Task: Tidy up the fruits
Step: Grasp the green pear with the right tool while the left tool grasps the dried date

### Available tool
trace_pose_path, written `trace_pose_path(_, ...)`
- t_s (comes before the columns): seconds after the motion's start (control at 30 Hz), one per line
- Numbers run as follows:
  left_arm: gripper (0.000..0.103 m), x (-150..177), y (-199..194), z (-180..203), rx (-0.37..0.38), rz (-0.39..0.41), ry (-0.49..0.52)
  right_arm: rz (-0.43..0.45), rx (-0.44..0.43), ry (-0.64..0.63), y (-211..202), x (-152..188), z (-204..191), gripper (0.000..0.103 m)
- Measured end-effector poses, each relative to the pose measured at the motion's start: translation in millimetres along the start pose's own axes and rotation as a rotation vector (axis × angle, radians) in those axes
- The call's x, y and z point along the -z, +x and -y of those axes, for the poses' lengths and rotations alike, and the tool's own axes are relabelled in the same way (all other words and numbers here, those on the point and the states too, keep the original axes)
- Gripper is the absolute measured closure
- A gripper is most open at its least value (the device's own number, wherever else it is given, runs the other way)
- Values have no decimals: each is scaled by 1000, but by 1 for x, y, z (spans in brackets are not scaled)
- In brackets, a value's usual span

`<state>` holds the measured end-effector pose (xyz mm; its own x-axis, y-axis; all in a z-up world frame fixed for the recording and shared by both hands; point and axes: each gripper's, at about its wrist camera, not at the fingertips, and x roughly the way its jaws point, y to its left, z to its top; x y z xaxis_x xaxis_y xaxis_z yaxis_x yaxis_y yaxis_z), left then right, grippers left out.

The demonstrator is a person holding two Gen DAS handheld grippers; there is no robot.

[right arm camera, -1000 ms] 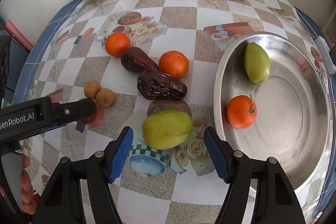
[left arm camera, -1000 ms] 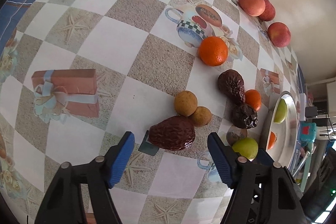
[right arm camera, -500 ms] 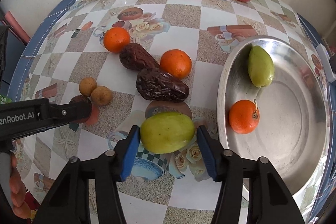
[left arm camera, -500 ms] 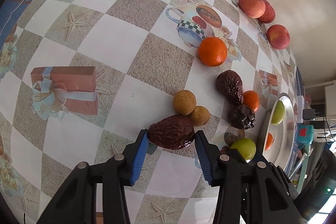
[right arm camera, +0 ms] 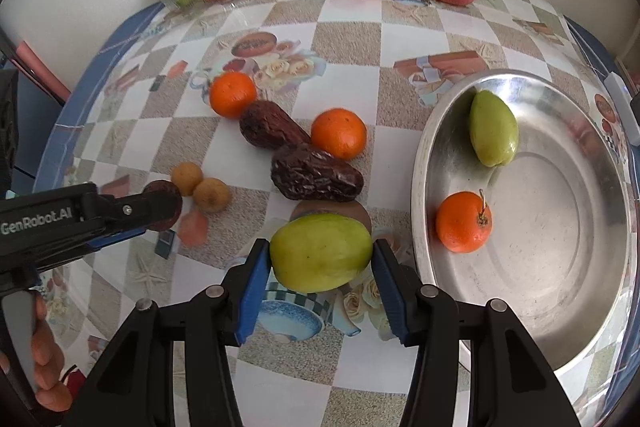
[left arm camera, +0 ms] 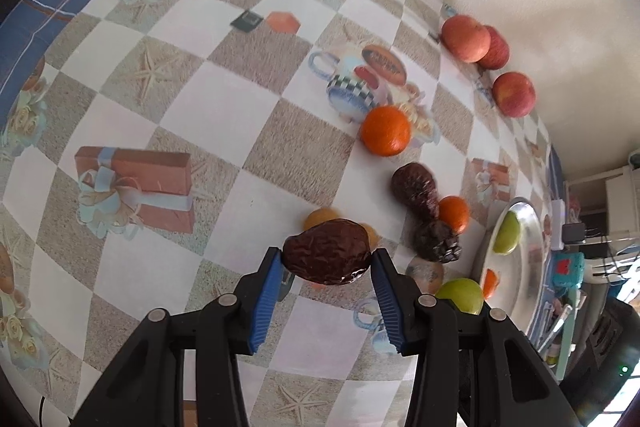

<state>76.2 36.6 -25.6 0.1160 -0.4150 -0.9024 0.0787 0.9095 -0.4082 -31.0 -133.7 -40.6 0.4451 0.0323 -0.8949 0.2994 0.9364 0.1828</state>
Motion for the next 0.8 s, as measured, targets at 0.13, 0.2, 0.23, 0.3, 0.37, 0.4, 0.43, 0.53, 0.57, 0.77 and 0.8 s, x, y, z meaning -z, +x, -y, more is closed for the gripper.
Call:
trace_pose_path(0.13, 55, -2, -8, 5, 17, 26, 5, 26, -23, 15, -11, -3, 1, 50)
trace_pose_path(0.2, 55, -2, -10, 5, 21, 32, 5, 44, -33, 27, -17, -5, 2, 50)
trace_pose_path(0.23, 55, -2, -10, 6, 21, 33, 6, 45, -35, 28, -19, -6, 3, 50)
trace_pose_path(0.3, 55, -1, -10, 6, 22, 32, 7, 54, -41, 38, -23, -7, 4, 50)
trace_pose_path(0.37, 55, -1, -9, 8, 25, 29, 10, 56, -45, 46, -25, -7, 6, 50)
trace_pose_path(0.4, 55, -1, -9, 9, 26, 27, 13, 57, -46, 49, -26, -7, 7, 50)
trace_pose_path(0.43, 55, 0, -8, 11, 27, 27, 17, 56, -47, 53, -26, -6, 9, 50)
trace_pose_path(0.53, 55, 2, -7, 18, 23, 28, 39, 58, -47, 81, -28, -7, 15, 50)
trace_pose_path(0.57, 55, 3, -6, 22, 20, 28, 49, 59, -45, 93, -29, -7, 18, 50)
trace_pose_path(0.77, 55, 11, -2, 43, 33, 20, 110, 80, -30, 184, -38, -6, 44, 50)
trace_pose_path(0.8, 55, 13, -1, 47, 31, 20, 124, 86, -12, 202, -40, -5, 50, 50)
